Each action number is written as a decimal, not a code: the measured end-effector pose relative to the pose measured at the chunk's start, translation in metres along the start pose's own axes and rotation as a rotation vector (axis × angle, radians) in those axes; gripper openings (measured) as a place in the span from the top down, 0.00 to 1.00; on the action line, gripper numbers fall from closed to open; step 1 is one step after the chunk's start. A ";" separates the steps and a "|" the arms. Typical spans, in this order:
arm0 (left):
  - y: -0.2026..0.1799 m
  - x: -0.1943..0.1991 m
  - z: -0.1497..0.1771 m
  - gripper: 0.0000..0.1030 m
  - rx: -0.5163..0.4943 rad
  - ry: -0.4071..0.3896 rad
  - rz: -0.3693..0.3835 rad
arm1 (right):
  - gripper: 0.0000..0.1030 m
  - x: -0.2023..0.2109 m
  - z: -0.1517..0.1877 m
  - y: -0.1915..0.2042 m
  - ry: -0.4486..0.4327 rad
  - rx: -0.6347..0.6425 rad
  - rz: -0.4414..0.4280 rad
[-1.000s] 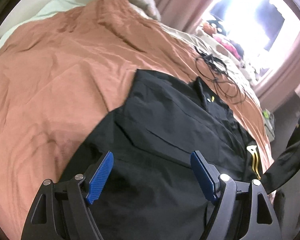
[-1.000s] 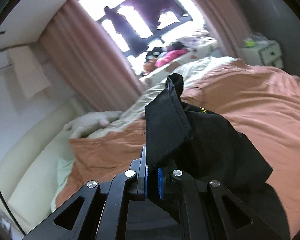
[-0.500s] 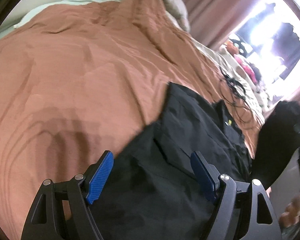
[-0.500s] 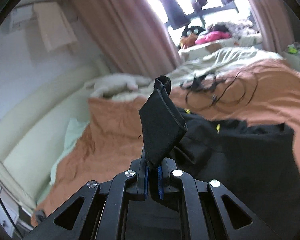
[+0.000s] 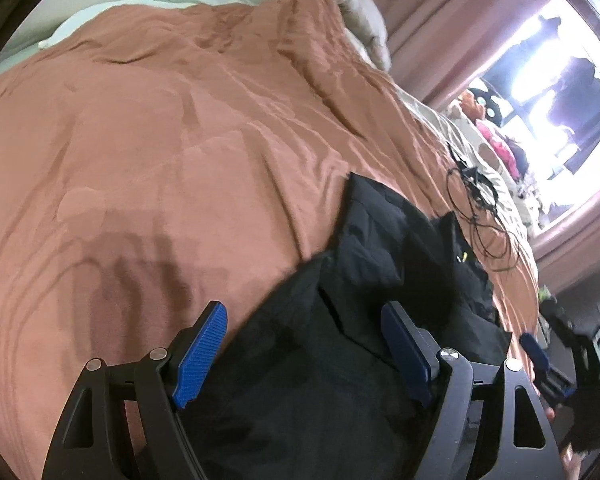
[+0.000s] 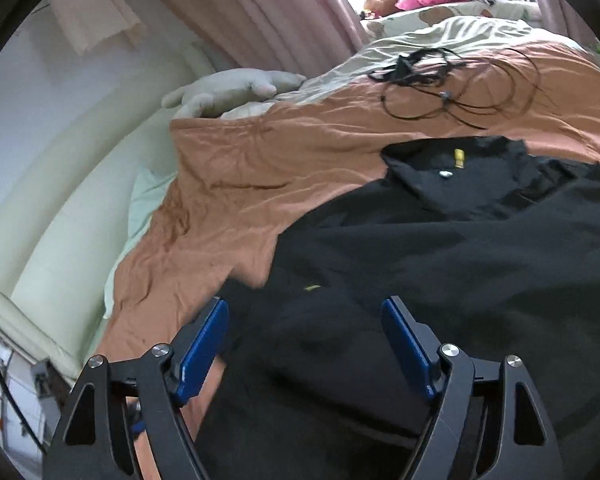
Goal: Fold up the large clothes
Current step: 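Grasp the shirt side with the left gripper while the right gripper folds the other side inward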
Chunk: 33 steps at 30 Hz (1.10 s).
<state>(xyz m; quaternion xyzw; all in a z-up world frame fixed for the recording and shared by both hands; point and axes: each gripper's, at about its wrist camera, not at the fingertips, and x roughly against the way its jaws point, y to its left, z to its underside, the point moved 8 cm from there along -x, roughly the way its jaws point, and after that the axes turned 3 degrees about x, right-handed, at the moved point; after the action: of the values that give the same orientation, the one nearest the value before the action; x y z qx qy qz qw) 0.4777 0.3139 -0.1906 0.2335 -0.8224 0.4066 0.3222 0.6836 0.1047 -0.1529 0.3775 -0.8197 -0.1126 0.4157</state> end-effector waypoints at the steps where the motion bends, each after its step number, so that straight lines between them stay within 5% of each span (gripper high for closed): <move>1: -0.005 -0.001 0.002 0.22 -0.014 0.000 0.008 | 0.23 0.011 0.004 -0.010 -0.005 -0.012 0.011; 9: -0.032 -0.010 0.015 0.31 -0.121 0.011 0.010 | 0.23 0.087 0.037 -0.125 -0.047 -0.221 0.161; 15: -0.026 -0.036 0.029 0.31 -0.145 0.061 -0.065 | 0.23 0.126 0.068 -0.197 -0.080 -0.389 0.202; 21: -0.016 -0.073 0.048 0.32 -0.181 0.120 -0.144 | 0.24 0.126 0.083 -0.264 -0.115 -0.535 0.235; 26: -0.020 -0.088 0.056 0.33 -0.253 0.120 -0.207 | 0.26 0.108 0.079 -0.295 -0.142 -0.652 0.158; 28: -0.028 -0.090 0.059 0.62 -0.275 0.129 -0.172 | 0.35 0.102 0.072 -0.302 -0.157 -0.678 0.140; 33: -0.045 -0.081 0.055 0.86 -0.343 0.073 -0.184 | 0.75 0.083 0.069 -0.317 -0.148 -0.726 0.131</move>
<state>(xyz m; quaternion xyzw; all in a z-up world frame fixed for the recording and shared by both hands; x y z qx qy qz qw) 0.5432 0.2536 -0.2508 0.2344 -0.8426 0.2378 0.4226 0.7668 -0.1823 -0.3049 0.1432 -0.7767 -0.3960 0.4684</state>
